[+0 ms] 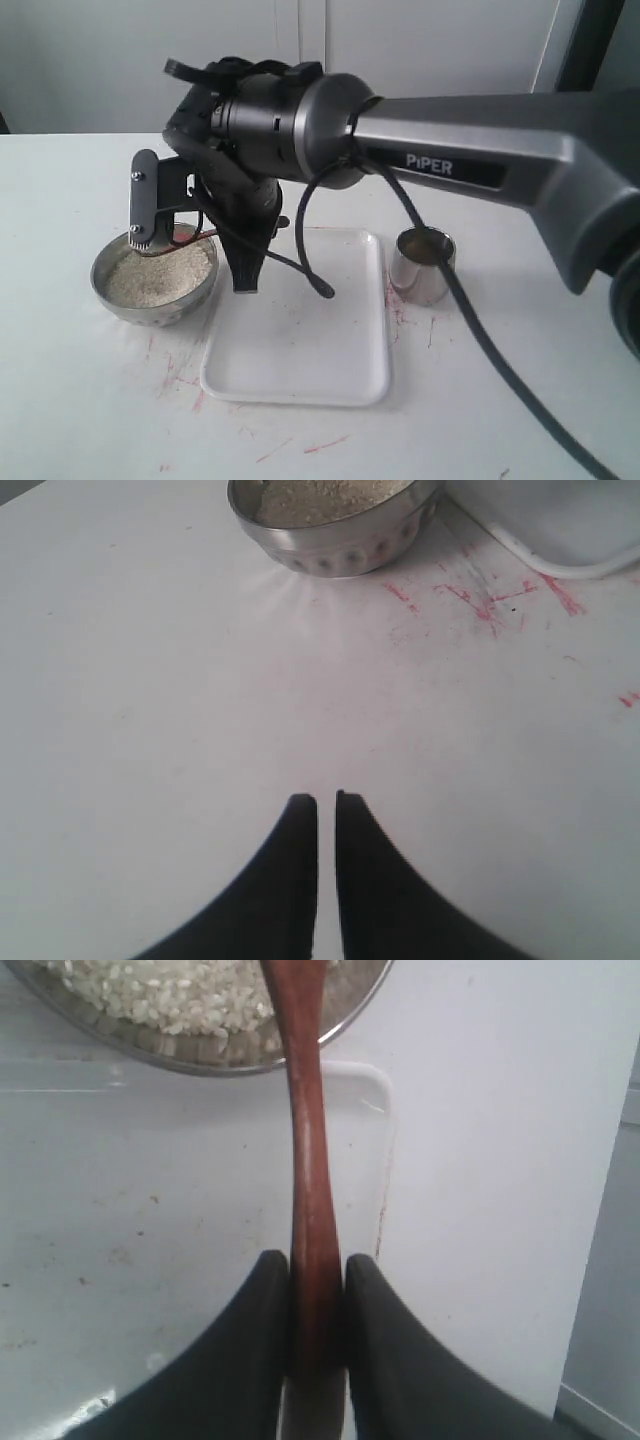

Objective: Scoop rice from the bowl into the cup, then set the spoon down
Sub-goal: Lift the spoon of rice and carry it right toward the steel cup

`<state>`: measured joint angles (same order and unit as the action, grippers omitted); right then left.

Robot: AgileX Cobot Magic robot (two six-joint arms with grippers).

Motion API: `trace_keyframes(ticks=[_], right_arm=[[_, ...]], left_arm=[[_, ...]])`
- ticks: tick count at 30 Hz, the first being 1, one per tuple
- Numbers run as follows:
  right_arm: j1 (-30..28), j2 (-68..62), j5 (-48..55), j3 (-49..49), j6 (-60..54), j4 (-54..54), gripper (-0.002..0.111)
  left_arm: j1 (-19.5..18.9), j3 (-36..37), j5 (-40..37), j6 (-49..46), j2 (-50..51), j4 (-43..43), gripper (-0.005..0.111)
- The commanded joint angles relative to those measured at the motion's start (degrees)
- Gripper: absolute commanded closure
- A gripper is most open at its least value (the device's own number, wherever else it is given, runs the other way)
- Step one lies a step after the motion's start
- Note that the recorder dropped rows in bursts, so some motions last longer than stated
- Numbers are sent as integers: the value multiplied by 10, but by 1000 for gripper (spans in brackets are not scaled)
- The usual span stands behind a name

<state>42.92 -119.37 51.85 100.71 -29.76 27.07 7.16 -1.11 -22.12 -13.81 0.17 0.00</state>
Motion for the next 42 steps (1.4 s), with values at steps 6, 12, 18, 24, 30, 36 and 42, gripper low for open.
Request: trace_keyframes(ticks=[6, 12, 18, 24, 30, 36, 42], right_arm=[[-39, 62, 18, -2, -15, -53, 108], [-53, 104, 36, -48, -30, -57, 108], [-76, 161, 7, -130, -30, -58, 108], [-103, 212, -14, -188, -30, -59, 108], [-130, 256, -39, -234, -30, -56, 108], [-150, 274, 5, -249, -20, -15, 108], [-150, 275, 36, -249, 17, 38, 108]], left_arm=[[4, 5, -24, 3, -2, 0, 92], [4, 5, -24, 3, -2, 0, 92], [4, 5, -24, 3, -2, 0, 92], [4, 5, -24, 3, -2, 0, 92], [4, 5, -24, 3, -2, 0, 92], [4, 5, -24, 3, -2, 0, 92], [4, 5, -24, 3, -2, 0, 92]])
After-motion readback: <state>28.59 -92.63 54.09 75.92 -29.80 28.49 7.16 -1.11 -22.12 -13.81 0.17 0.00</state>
